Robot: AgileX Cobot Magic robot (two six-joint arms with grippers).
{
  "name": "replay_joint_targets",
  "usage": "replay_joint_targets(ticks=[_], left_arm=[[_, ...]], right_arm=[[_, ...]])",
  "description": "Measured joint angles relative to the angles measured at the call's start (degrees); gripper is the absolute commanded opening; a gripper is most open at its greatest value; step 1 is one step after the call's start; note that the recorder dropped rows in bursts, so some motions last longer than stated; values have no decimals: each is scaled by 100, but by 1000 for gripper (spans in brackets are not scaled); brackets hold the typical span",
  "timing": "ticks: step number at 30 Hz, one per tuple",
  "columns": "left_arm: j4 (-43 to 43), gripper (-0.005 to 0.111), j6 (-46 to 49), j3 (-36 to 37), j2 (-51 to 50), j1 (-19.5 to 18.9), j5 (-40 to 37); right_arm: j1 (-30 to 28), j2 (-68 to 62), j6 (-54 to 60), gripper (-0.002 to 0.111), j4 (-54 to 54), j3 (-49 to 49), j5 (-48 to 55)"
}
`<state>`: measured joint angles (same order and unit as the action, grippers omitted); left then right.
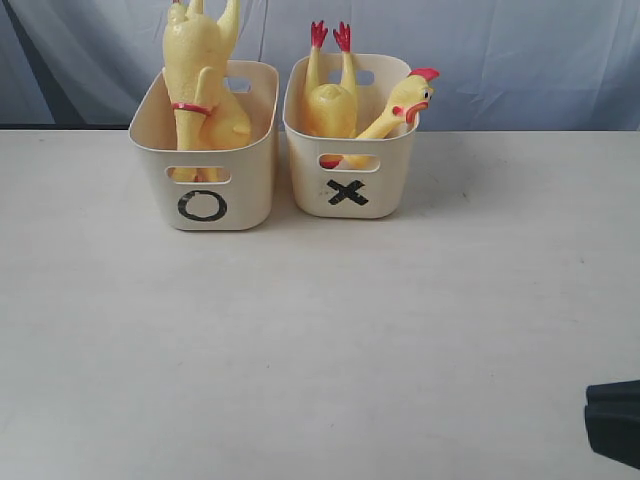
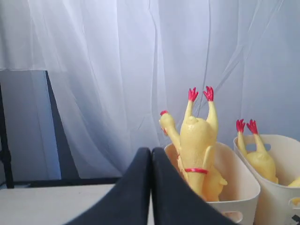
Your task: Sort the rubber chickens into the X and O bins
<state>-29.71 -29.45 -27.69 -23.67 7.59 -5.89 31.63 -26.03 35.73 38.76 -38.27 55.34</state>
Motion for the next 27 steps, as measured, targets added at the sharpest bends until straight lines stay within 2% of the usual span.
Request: replay_joint_targets(ticks=[6,11,18,22,27], left_arm=[[92,0,0,628,1291,0,589],[310,0,0,903,2028,0,589],[432,0,0,1151,2335,0,589],[456,0,-47,1247,2335,0,939],[261,0,-789,1432,2335,0,1317]], right_arm=[[0,0,0,1,0,0,0],[0,0,0,1,0,0,0],[0,0,0,1,10,0,0],[0,0,0,1,21,0,0],[0,0,0,1,21,0,0]])
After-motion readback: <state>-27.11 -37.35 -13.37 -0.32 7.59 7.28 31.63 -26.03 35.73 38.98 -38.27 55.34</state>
